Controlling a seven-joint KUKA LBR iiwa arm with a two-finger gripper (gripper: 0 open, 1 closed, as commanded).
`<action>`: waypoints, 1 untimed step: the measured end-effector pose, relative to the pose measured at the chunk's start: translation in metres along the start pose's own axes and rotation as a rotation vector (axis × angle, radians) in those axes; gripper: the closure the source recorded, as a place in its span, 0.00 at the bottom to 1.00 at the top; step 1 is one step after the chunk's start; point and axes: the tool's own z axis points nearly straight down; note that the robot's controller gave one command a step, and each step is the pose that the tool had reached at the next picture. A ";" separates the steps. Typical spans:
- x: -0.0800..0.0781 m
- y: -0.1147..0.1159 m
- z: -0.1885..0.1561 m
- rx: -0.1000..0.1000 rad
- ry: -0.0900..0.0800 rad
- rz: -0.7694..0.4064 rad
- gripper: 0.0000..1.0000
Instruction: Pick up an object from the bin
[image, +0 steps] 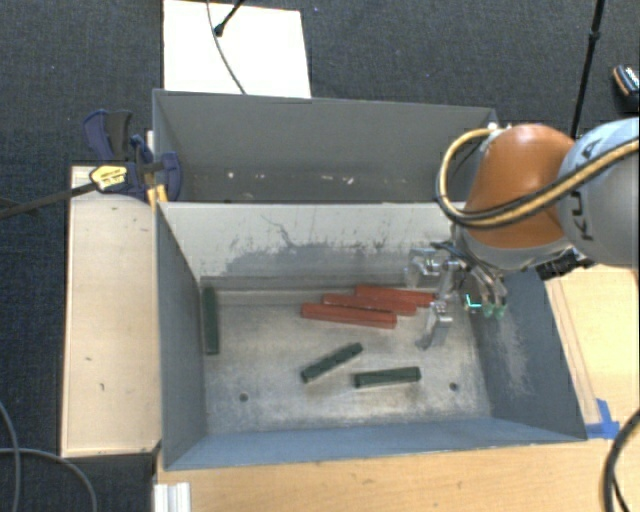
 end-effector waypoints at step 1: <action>-0.004 0.029 0.079 -0.002 -0.008 0.033 0.00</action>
Offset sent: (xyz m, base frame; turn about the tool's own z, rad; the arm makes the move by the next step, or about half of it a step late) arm 0.0034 0.0272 -0.0769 0.0340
